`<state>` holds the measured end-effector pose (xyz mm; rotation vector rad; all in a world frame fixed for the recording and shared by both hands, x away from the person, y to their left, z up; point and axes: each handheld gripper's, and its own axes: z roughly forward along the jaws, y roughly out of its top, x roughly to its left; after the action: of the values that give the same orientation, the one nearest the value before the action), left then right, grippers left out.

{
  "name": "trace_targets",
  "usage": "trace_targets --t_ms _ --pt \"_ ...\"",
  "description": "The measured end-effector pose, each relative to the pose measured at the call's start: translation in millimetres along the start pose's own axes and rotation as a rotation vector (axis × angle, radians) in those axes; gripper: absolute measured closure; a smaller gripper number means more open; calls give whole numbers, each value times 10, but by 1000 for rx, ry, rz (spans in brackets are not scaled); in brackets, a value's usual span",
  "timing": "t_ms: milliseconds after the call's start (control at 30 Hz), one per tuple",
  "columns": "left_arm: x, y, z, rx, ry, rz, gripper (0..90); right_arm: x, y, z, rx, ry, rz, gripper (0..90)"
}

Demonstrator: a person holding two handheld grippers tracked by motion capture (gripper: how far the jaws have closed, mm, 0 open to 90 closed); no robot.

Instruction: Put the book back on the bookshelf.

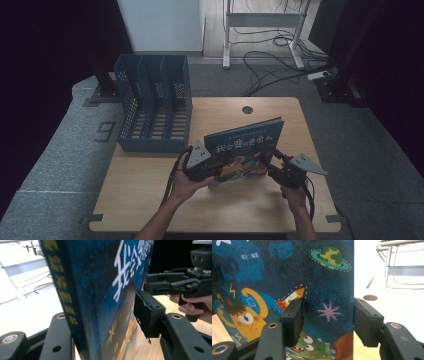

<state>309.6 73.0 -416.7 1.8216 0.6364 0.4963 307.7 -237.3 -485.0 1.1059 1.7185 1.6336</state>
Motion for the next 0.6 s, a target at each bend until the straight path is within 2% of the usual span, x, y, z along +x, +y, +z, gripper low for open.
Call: trace_targets --t_ms 200,333,467,600 --pt "10 26 21 12 -22 0 508 8 -9 4 17 -7 -7 418" --pt "8 38 55 16 -18 -3 485 7 -6 2 17 -1 -3 419" --pt "-3 53 65 5 -18 1 480 7 -5 9 17 0 1 411" --pt "-14 64 50 -11 -38 -9 513 24 -3 22 13 -8 5 390"
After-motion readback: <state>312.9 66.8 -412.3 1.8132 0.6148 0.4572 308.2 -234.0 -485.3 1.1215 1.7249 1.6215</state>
